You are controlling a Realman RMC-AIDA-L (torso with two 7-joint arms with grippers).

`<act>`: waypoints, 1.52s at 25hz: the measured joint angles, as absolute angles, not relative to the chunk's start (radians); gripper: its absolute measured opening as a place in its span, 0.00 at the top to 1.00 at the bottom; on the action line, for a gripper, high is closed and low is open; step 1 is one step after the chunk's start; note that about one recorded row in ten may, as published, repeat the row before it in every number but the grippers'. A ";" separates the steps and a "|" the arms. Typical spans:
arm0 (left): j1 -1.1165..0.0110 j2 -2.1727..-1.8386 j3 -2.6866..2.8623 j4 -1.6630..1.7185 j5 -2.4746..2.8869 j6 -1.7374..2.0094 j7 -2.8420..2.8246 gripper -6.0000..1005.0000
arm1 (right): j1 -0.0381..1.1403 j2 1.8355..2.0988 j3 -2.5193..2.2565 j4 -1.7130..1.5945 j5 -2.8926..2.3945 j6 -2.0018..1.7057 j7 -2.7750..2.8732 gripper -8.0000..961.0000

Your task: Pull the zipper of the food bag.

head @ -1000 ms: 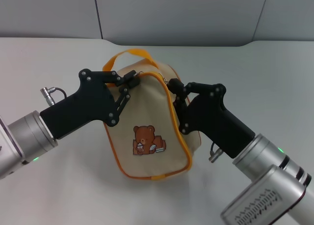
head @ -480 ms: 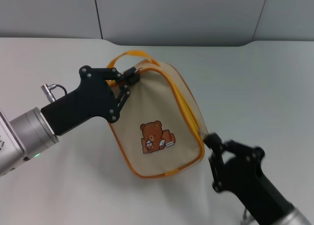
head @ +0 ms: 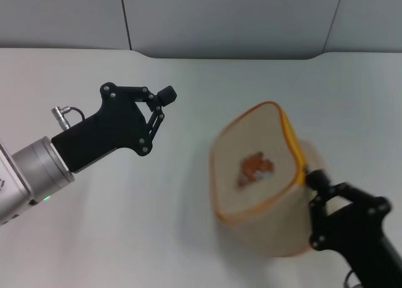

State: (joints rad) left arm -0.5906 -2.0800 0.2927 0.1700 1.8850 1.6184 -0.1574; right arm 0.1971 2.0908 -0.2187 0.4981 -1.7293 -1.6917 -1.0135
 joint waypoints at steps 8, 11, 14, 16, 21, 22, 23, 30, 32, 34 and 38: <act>-0.541 -2.075 0.289 0.149 1.874 1.615 -0.212 1.00 | 0.235 2.082 -0.207 0.435 -1.717 -1.799 -0.629 0.90; -0.518 -2.073 0.288 0.152 1.874 1.613 -0.259 1.00 | 0.288 2.081 -0.201 0.355 -1.689 -1.759 -0.339 0.80; -0.491 -2.071 0.293 0.161 1.877 1.624 -0.308 1.00 | 0.340 2.079 -0.214 0.203 -1.699 -1.736 0.080 0.69; -0.485 -2.067 0.303 0.172 1.882 1.636 -0.353 1.00 | 0.347 2.078 -0.221 0.158 -1.708 -1.744 0.185 0.53; -0.475 -2.063 0.441 0.286 1.896 1.695 -0.642 0.99 | 0.378 2.079 -0.293 -0.200 -1.818 -1.853 0.753 0.35; -0.474 -2.063 0.512 0.322 1.896 1.716 -0.726 0.99 | 0.398 2.077 -0.350 -0.321 -1.861 -1.900 0.903 0.32; -0.474 -2.065 0.573 0.353 1.897 1.730 -0.782 0.94 | 0.414 2.074 -0.414 -0.413 -1.894 -1.942 1.001 0.30; -0.472 -2.063 0.686 0.377 1.898 1.751 -0.829 0.74 | 0.458 2.069 -0.589 -0.582 -1.977 -1.997 1.156 0.16; -0.470 -2.063 0.714 0.389 1.898 1.757 -0.840 0.70 | 0.472 2.070 -0.620 -0.596 -1.996 -1.989 1.176 0.13; -0.466 -2.063 0.728 0.401 1.899 1.765 -0.846 0.66 | 0.482 2.073 -0.637 -0.602 -2.010 -1.976 1.185 0.13; -0.457 -2.060 0.731 0.423 1.906 1.800 -0.849 0.57 | 0.490 2.078 -0.641 -0.608 -2.026 -1.959 1.188 0.13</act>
State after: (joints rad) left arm -0.4566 -2.0598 0.7311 0.4225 1.9062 1.8003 -0.8489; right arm 0.4901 2.0777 -0.6411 -0.6078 -2.0255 -1.9587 1.1878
